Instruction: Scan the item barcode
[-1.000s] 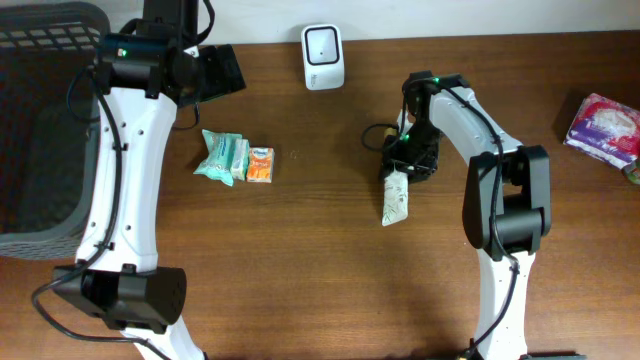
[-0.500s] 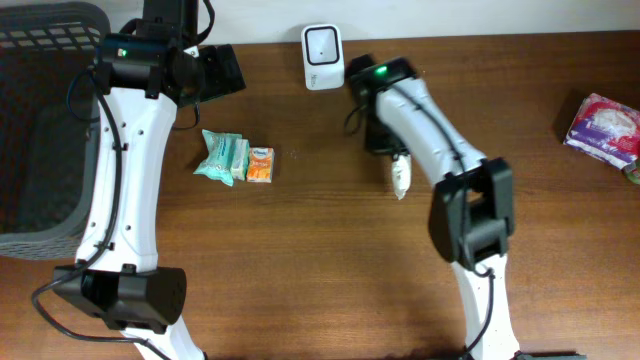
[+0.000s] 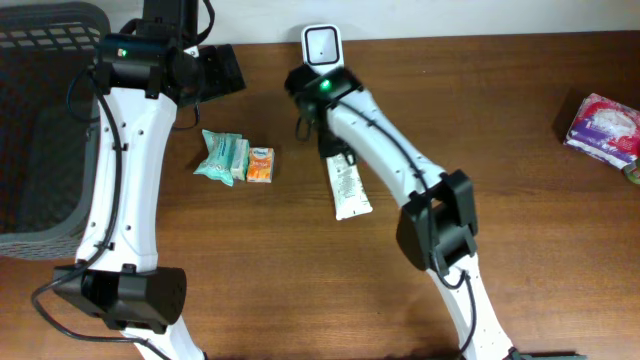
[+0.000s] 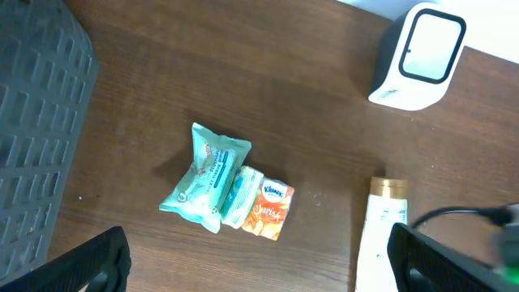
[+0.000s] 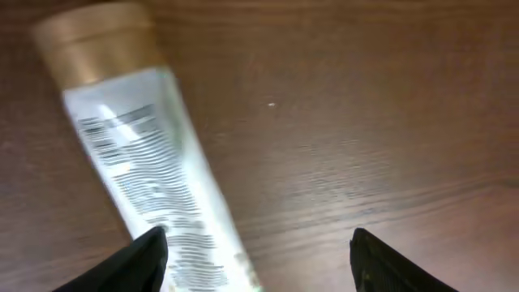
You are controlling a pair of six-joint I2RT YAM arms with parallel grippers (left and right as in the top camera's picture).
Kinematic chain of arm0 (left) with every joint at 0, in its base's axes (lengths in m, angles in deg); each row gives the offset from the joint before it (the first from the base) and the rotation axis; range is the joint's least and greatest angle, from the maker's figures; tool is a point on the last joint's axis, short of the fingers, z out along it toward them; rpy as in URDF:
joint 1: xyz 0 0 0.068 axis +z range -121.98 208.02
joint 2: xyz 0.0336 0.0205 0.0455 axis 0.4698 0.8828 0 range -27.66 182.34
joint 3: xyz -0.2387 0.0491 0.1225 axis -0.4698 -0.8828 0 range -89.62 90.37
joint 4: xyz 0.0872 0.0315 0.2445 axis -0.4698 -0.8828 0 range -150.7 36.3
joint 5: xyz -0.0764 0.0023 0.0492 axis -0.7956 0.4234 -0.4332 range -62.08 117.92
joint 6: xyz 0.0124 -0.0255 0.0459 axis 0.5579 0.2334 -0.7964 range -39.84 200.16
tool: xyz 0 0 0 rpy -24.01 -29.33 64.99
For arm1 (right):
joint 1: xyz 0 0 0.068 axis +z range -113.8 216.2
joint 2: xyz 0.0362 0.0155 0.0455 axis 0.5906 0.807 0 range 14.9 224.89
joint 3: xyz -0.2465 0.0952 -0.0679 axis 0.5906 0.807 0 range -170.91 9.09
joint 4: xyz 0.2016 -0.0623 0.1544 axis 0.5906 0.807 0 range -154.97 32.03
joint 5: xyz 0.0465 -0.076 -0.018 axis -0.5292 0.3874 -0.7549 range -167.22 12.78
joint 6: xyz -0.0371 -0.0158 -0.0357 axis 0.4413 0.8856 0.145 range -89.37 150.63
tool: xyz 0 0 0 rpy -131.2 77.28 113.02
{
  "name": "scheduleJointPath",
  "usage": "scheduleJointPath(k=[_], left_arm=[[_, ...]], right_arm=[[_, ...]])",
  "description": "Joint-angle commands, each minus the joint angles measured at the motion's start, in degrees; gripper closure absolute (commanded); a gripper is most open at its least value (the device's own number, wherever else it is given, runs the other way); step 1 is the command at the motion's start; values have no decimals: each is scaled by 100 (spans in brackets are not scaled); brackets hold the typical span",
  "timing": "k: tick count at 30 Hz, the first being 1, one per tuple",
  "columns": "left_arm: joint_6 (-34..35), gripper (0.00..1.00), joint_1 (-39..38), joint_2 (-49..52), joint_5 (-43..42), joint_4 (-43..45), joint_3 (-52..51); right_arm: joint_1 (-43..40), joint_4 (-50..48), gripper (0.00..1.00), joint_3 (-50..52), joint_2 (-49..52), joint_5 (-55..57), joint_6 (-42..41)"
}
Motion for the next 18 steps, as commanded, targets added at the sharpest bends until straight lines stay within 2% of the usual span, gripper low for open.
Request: scheduleJointPath(k=[1, 3, 4, 5, 8, 12, 18], left_arm=[[-92, 1, 35, 2, 61, 11, 15], [-92, 1, 35, 2, 61, 9, 15], [-94, 1, 35, 2, 61, 9, 15], [-92, 1, 35, 2, 61, 9, 15], [-92, 1, 35, 2, 61, 9, 15], [-92, 1, 35, 2, 61, 9, 15], [-92, 1, 35, 2, 61, 9, 15]], right_arm=[[-713, 107, 31, -203, -48, -1611, 1405], [-1093, 197, 31, -98, -44, -3088, 2612], [-1228, 212, 31, -52, -15, -3556, 3108], [-1283, 175, 31, -35, 7, -3705, 3263], [-1329, -229, 30, 140, 28, -3773, 3292], [-1370, -1209, 30, 970, 28, -4492, 3289], [-1410, -1443, 30, 1812, 28, -4671, 3289]])
